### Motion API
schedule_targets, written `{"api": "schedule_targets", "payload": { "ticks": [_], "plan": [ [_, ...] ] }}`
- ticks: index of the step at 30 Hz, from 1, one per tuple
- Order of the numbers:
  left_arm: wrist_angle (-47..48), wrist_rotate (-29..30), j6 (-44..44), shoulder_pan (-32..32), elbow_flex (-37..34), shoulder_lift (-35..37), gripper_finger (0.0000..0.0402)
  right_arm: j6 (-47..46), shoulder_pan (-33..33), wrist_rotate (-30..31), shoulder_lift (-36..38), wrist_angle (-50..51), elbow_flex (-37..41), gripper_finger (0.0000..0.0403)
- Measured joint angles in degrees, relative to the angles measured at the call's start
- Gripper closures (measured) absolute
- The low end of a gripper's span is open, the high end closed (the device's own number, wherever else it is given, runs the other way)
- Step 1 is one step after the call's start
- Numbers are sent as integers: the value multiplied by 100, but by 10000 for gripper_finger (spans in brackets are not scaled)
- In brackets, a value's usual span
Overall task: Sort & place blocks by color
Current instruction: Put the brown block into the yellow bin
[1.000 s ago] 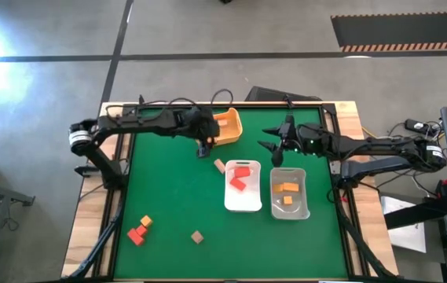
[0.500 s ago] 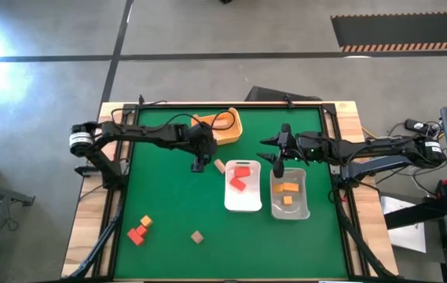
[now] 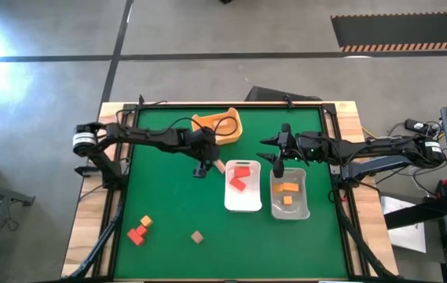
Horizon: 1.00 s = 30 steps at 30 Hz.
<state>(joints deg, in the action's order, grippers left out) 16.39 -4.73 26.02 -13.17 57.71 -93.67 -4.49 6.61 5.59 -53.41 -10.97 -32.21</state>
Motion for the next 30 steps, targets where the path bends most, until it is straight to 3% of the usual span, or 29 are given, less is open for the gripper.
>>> {"api": "schedule_targets", "payload": {
  "ticks": [5,30],
  "plan": [
    [-252,-224,-7,3,0,-183,171,6,0,-1,-2,20,0,184],
    [-715,-256,-227,11,20,-1021,178,86,0,2,-4,128,2,184]
  ]
}}
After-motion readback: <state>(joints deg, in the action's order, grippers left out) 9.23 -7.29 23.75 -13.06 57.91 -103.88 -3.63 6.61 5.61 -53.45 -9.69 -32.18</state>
